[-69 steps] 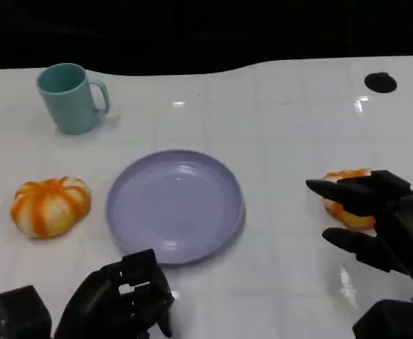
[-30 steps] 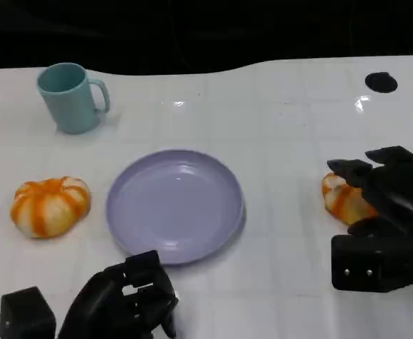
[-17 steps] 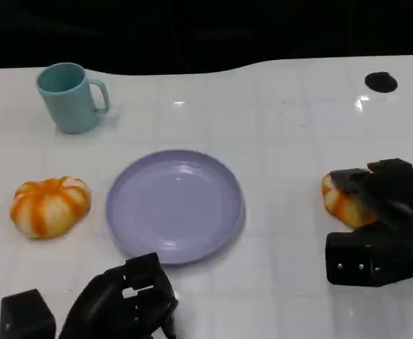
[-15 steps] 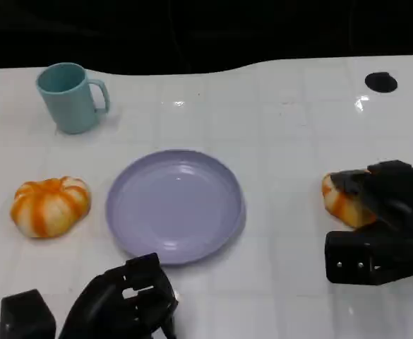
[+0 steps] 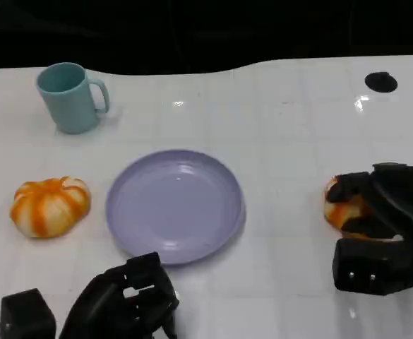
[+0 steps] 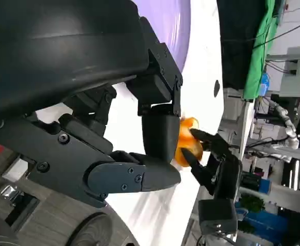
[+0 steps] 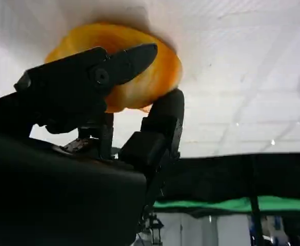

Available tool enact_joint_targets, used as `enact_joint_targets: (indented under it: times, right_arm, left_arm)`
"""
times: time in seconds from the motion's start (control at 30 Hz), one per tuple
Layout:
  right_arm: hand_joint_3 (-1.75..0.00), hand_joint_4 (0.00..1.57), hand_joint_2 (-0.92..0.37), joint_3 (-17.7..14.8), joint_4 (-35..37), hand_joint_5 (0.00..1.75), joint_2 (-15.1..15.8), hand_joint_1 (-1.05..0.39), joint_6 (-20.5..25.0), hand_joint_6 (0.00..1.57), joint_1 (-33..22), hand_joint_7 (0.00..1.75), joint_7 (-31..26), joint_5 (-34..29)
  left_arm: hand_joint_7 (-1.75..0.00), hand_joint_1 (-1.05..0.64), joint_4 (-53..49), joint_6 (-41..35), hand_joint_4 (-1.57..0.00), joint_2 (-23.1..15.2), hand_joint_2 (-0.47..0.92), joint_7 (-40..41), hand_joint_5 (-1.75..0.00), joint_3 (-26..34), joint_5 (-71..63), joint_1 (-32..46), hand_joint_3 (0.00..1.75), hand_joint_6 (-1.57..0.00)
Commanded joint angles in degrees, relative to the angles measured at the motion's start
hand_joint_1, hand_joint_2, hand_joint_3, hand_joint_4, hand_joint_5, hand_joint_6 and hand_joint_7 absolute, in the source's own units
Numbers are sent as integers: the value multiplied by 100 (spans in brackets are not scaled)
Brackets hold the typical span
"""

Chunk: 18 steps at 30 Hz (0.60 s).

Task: Grasp the bread from the table and place it into the plate.

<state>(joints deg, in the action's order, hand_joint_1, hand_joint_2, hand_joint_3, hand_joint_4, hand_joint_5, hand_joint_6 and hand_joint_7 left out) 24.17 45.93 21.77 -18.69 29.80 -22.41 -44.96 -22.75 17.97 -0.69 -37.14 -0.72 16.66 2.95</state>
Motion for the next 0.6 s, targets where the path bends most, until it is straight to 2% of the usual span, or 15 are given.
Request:
enact_joint_targets:
  times: [0.03,0.1,0.23,0.3,0.4,0.6]
  right_arm:
    - [-75,90,-60,-1,143,175,-2,-11,-285,71,124,172,-632,1]
    - [-89,91,-50,2,175,175,-27,-9,-425,76,121,168,-904,-4]
    - [-110,94,-40,12,142,175,-85,-7,-684,83,113,158,-1412,-39]
    - [-119,95,-34,21,79,175,-108,-6,-761,82,103,161,-1540,-48]
    - [-126,96,-32,21,-108,175,-157,-7,-801,79,63,164,-1527,-17]
    - [-140,99,-22,-1,-536,175,-293,-3,-975,86,28,156,-1402,111]
  left_arm:
    - [-144,-58,76,-61,-78,-62,70,14,-175,34,26,39,58,-75]
    - [-143,-59,51,-7,-78,-62,71,-5,-175,34,15,30,59,-75]
    - [-143,-60,110,-66,-78,-64,71,49,-175,20,-12,54,59,-75]
    - [-143,-60,97,-37,-78,-64,71,35,-175,23,-12,49,59,-76]
    - [-143,-60,35,1,-78,-60,71,20,-175,38,-7,34,59,-76]
    - [-142,-59,94,-61,-78,-64,71,26,-175,38,13,67,59,-76]
